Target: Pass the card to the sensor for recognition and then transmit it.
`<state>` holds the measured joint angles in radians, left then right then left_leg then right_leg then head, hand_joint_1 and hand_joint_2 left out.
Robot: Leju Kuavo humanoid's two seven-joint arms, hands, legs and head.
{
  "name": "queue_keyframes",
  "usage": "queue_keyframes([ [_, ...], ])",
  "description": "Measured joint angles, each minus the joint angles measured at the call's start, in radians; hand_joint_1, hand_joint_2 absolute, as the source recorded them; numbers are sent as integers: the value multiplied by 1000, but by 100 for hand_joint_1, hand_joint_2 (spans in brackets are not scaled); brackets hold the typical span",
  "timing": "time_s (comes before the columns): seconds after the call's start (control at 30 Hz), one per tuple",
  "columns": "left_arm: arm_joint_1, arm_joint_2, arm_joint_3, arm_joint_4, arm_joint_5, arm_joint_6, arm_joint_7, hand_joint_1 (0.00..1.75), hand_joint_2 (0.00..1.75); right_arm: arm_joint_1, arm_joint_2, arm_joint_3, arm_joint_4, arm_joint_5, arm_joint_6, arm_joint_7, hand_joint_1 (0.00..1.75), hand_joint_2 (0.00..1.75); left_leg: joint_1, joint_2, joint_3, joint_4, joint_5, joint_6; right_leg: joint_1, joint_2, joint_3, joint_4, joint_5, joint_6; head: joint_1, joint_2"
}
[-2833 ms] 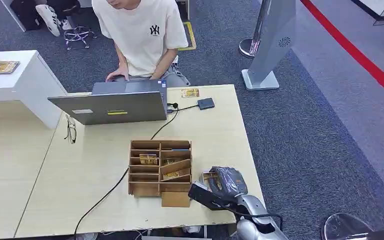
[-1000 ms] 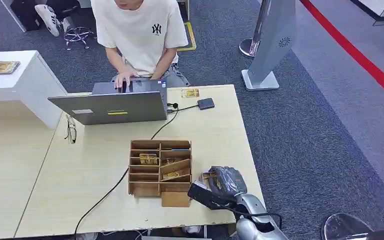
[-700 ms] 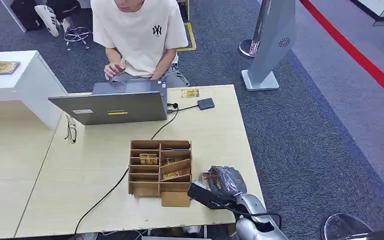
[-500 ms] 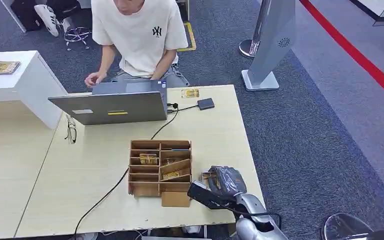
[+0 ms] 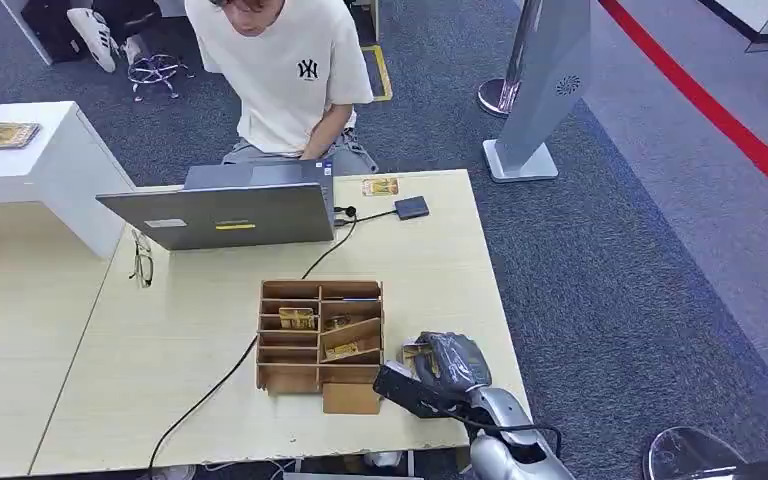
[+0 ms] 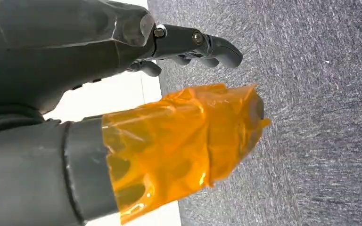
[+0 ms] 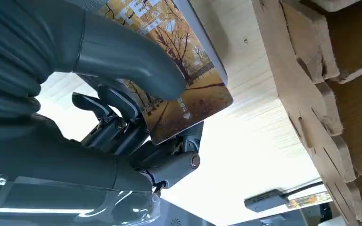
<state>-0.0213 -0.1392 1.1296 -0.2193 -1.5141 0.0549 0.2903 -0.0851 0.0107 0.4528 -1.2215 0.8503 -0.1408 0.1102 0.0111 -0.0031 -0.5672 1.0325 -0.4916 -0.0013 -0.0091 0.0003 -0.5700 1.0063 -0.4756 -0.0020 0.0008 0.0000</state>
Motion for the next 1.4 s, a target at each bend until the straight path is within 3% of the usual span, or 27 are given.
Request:
queue_keyframes([
  [1.4,0,-1,0,0,-9,5,0,0,0,-2,0,0,2,-1,1,-3,175,175,0,0,0,0,0,0,0,0,0,0,0,0,0,0],
])
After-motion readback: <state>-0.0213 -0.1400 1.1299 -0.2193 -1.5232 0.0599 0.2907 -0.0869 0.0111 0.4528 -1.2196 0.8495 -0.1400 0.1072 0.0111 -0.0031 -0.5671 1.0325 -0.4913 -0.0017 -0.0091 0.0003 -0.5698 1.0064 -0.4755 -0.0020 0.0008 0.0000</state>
